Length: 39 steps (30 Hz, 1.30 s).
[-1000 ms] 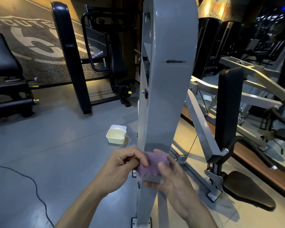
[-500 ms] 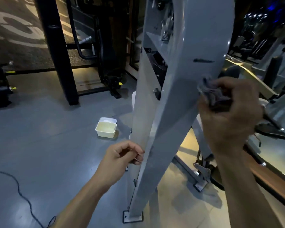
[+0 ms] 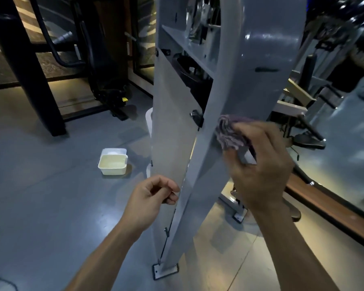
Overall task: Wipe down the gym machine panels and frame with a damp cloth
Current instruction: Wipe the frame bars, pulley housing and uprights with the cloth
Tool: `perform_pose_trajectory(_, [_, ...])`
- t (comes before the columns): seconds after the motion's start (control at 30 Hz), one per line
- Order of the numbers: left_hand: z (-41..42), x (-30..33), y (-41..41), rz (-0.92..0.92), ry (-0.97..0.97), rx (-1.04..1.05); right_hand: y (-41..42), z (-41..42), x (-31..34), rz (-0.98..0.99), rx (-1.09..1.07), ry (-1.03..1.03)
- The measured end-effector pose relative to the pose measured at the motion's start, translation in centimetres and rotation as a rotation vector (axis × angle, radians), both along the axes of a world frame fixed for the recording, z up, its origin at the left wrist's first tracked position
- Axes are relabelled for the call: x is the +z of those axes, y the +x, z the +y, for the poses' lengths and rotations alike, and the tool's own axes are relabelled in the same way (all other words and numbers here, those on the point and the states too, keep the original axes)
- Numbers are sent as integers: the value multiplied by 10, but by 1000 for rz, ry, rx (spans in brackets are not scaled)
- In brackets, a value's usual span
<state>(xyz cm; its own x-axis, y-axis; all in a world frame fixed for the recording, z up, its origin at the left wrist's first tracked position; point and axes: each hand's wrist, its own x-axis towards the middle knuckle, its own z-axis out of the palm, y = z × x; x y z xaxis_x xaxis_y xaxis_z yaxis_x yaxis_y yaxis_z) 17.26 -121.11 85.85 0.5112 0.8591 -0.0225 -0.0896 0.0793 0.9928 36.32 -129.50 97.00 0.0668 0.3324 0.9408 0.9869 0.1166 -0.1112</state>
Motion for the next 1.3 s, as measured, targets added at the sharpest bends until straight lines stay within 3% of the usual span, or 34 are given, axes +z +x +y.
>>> perform_pose_trajectory(0.1, [5,-4,-1,9,9,-22,-6,3,-27,0,3,19])
perform_pose_trajectory(0.23, [12,-15,-13,27,-13,-15,-11,-13,-97,26,37,-274])
perform_pose_trajectory(0.3, [13,-19,-17,26,-35,-4,-13,-13,-83,-5,35,-279])
perform_pose_trajectory(0.43, [14,-23,-16,39,-49,-11,-22,4,-16,-73,-58,-68])
perform_pose_trajectory(0.5, [15,-23,-14,38,-47,-23,-28,9,-18,-111,-106,-70])
perform_pose_trajectory(0.73, [18,-24,-17,44,-24,-48,-37,-9,-124,-186,-109,-487])
perform_pose_trajectory(0.97, [16,-26,-18,31,-36,-62,-30,13,-41,-146,-166,-125])
perform_pose_trajectory(1.17, [16,-33,-24,42,-31,-51,-38,-3,-125,-117,-113,-431])
perform_pose_trajectory(1.3, [15,-39,-18,68,-36,-56,-28,-2,-83,-186,-88,-329])
